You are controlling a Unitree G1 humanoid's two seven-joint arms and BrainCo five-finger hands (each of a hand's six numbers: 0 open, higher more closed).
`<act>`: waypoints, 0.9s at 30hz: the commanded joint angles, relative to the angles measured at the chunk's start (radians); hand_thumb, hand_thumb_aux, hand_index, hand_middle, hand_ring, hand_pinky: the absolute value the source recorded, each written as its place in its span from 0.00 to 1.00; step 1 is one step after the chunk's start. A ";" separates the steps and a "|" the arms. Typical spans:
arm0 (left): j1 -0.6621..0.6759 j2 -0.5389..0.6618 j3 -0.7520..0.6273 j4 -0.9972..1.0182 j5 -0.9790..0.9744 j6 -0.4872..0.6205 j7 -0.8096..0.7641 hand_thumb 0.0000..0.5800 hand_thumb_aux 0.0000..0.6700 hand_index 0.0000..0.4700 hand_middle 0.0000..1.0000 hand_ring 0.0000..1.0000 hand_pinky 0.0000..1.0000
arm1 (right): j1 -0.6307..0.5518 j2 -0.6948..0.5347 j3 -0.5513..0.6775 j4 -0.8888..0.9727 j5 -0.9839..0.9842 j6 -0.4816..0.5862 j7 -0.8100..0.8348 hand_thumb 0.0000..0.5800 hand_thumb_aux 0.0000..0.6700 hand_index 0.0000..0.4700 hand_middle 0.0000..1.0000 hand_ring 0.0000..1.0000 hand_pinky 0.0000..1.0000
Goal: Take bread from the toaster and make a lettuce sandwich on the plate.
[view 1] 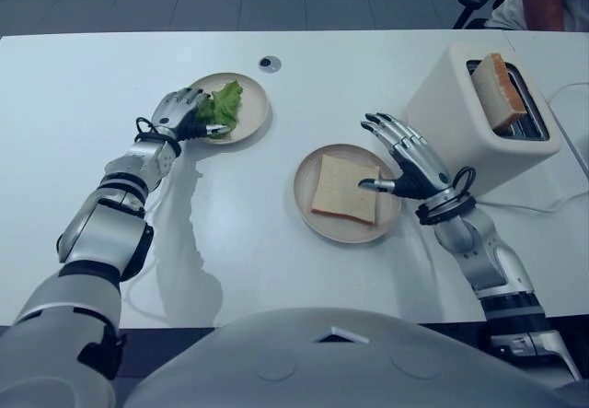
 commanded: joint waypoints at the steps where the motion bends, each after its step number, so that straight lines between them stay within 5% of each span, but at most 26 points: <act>1: 0.021 -0.005 -0.046 0.013 -0.014 -0.017 -0.048 0.00 0.00 0.00 0.00 0.00 0.00 | 0.010 0.005 0.009 -0.002 0.030 -0.004 0.011 0.00 0.00 0.00 0.00 0.00 0.00; 5: 0.047 0.003 -0.066 -0.011 -0.037 -0.040 -0.027 0.00 0.00 0.00 0.00 0.00 0.00 | 0.016 0.008 0.010 0.004 0.034 -0.001 0.007 0.00 0.00 0.00 0.00 0.00 0.00; 6: 0.051 0.004 -0.068 -0.018 -0.044 -0.046 -0.012 0.54 0.32 0.32 0.00 0.00 0.00 | 0.014 0.011 0.011 0.006 0.035 0.001 0.005 0.00 0.00 0.00 0.00 0.00 0.00; 7: 0.053 0.005 -0.069 -0.024 -0.052 -0.047 0.005 0.77 0.53 0.53 0.00 0.00 0.00 | 0.012 0.013 0.012 0.009 0.034 0.003 0.003 0.00 0.00 0.00 0.00 0.00 0.00; 11: 0.061 0.015 -0.063 -0.047 -0.080 -0.051 0.075 0.99 0.93 0.93 0.00 0.00 0.00 | 0.008 0.015 0.012 0.019 0.035 0.002 0.000 0.00 0.00 0.00 0.00 0.00 0.00; 12: 0.063 0.018 -0.064 -0.054 -0.085 -0.053 0.086 1.00 1.00 1.00 0.00 0.00 0.00 | 0.009 0.014 0.011 0.020 0.035 0.002 -0.001 0.00 0.00 0.00 0.00 0.00 0.00; 21: 0.097 0.053 -0.039 -0.152 -0.128 -0.100 0.155 1.00 1.00 1.00 0.00 0.00 0.00 | 0.000 0.021 0.016 0.029 0.030 -0.001 -0.017 0.00 0.00 0.00 0.00 0.00 0.00; 27: 0.293 0.025 0.066 -0.563 -0.337 -0.258 0.064 1.00 1.00 1.00 0.00 0.00 0.00 | 0.001 0.024 -0.020 -0.007 0.052 -0.009 -0.039 0.00 0.00 0.00 0.00 0.00 0.00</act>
